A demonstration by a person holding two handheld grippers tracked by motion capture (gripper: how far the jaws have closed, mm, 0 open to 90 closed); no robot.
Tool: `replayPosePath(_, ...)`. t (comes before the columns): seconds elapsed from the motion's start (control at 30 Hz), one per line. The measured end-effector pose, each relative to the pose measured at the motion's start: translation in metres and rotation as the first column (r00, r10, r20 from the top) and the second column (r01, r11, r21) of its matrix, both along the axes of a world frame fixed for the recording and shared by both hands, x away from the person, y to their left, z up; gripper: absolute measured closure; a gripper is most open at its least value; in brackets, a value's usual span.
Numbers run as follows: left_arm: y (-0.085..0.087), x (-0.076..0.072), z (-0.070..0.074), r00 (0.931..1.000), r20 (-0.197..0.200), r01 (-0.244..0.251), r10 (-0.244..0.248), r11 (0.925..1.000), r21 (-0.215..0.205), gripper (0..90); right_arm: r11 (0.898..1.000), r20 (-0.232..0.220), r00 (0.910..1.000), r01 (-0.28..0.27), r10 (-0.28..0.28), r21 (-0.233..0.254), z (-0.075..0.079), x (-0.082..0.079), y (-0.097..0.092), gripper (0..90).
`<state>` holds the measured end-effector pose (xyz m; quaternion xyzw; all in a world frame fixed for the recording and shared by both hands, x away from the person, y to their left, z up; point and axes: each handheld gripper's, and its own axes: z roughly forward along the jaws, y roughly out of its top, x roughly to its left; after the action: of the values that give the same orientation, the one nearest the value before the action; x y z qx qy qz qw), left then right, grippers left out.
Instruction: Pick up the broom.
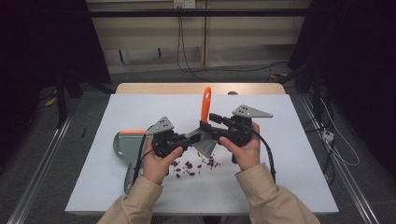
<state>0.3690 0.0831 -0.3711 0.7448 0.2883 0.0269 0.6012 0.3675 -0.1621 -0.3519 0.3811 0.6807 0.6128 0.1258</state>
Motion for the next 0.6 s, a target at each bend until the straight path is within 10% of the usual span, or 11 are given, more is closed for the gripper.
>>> replayPosePath(0.6,0.001,0.003,0.002,0.9992,-0.004,0.039,-0.039,0.9992,-0.007,84.7,0.990,-0.004,0.9896,-0.144,0.143,-0.010,-0.024,0.005,-0.026,38.7)
